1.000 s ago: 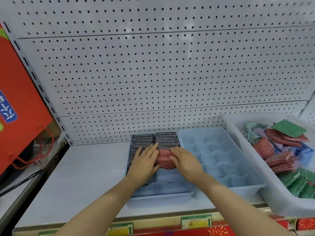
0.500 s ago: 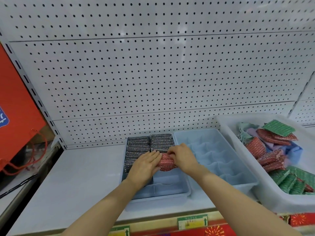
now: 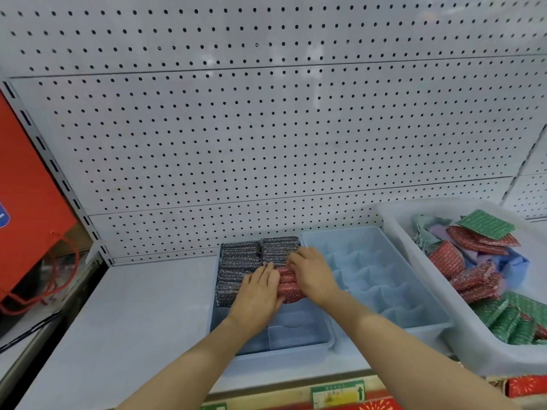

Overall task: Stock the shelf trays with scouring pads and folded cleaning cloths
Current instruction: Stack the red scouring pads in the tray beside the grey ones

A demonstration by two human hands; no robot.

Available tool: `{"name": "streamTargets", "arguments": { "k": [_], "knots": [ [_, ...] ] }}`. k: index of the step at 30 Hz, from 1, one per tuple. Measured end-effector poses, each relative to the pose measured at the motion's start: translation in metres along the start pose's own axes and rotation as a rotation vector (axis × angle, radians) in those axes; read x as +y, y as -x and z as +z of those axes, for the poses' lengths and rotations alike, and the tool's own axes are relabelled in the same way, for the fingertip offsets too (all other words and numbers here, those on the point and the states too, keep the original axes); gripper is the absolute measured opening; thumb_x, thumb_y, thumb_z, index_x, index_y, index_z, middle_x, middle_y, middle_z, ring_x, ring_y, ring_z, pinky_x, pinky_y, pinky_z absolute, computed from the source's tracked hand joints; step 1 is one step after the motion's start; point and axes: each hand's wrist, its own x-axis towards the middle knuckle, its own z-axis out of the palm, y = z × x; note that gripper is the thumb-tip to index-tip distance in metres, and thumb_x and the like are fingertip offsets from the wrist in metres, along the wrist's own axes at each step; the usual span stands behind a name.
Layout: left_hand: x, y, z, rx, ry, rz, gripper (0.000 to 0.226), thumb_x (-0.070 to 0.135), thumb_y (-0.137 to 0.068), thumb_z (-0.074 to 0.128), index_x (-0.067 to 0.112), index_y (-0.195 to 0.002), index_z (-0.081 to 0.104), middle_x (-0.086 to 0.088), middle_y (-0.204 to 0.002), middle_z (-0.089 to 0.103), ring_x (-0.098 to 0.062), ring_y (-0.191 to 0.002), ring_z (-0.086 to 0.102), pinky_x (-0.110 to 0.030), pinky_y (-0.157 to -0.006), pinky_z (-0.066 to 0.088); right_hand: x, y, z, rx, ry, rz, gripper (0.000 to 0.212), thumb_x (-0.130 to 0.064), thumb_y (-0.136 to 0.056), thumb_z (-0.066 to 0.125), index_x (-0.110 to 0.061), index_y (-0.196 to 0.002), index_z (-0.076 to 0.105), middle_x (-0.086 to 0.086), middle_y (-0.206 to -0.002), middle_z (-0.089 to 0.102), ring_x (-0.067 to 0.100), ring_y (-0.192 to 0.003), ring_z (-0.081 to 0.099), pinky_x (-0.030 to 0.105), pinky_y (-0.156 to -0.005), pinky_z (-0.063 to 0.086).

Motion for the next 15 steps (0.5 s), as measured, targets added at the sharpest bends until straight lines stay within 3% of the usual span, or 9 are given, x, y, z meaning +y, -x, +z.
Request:
{"name": "streamTargets", "arguments": {
  "k": [1, 3, 5, 7, 10, 15],
  "knots": [
    [0.001, 0.000, 0.000, 0.028, 0.024, -0.017, 0.066, 0.045, -0.067, 0.081, 0.011, -0.112, 0.049, -0.012, -0.125, 0.062, -0.029, -0.108, 0.063, -0.041, -0.079, 0.056, 0.001, 0.005, 0.001, -0.006, -0.060, 0.037, 0.050, -0.038, -0.094, 0.028, -0.009, -0.107, 0.066, 0.010, -0.109, 0.062, 0.031, -0.100, 0.056, 0.047, -0.094, 0.046],
    [0.003, -0.006, -0.003, 0.032, 0.055, -0.055, 0.080, 0.048, -0.069, 0.073, 0.009, -0.133, 0.046, -0.009, -0.135, 0.053, -0.029, -0.118, 0.054, -0.043, -0.091, 0.051, -0.001, 0.014, 0.001, -0.051, -0.091, 0.044, 0.080, -0.058, -0.095, 0.010, -0.002, -0.134, 0.051, 0.015, -0.141, 0.047, 0.032, -0.132, 0.041, 0.037, -0.117, 0.025],
    [0.007, -0.018, -0.007, -0.008, 0.022, -0.040, 0.090, 0.053, -0.075, 0.057, 0.005, -0.148, 0.034, -0.012, -0.151, 0.040, -0.031, -0.138, 0.038, -0.046, -0.110, 0.037, -0.002, 0.018, 0.002, -0.099, -0.104, 0.011, 0.091, -0.062, -0.090, -0.004, -0.001, -0.146, 0.034, 0.014, -0.154, 0.030, 0.026, -0.145, 0.021, 0.026, -0.119, 0.004],
    [0.008, -0.033, -0.008, -0.110, 0.001, -0.013, 0.088, 0.054, -0.087, 0.038, 0.005, -0.155, 0.010, -0.013, -0.163, 0.009, -0.028, -0.151, 0.007, -0.047, -0.122, 0.012, -0.002, 0.018, 0.004, -0.126, -0.116, 0.021, 0.096, -0.064, -0.085, -0.010, -0.004, -0.149, 0.025, 0.011, -0.158, 0.021, 0.020, -0.148, 0.012, 0.021, -0.117, -0.005],
    [0.007, -0.046, -0.005, -0.349, 0.012, -0.117, 0.076, 0.040, -0.098, 0.029, 0.006, -0.154, -0.011, -0.011, -0.162, -0.014, -0.025, -0.150, -0.015, -0.051, -0.121, 0.000, -0.001, 0.020, 0.004, -0.187, -0.032, 0.031, 0.103, -0.067, -0.075, -0.017, -0.008, -0.152, 0.016, 0.008, -0.161, 0.011, 0.019, -0.149, 0.004, 0.024, -0.116, -0.008],
    [0.011, -0.046, -0.005, -0.384, 0.021, -0.174, 0.075, 0.036, -0.099, 0.030, 0.006, -0.153, -0.013, -0.012, -0.162, -0.017, -0.026, -0.149, -0.016, -0.053, -0.120, -0.001, -0.002, 0.023, 0.004, -0.181, -0.004, 0.047, 0.105, -0.069, -0.074, -0.022, -0.010, -0.152, 0.017, 0.008, -0.160, 0.014, 0.021, -0.149, 0.008, 0.030, -0.119, -0.002]
  ]
}}
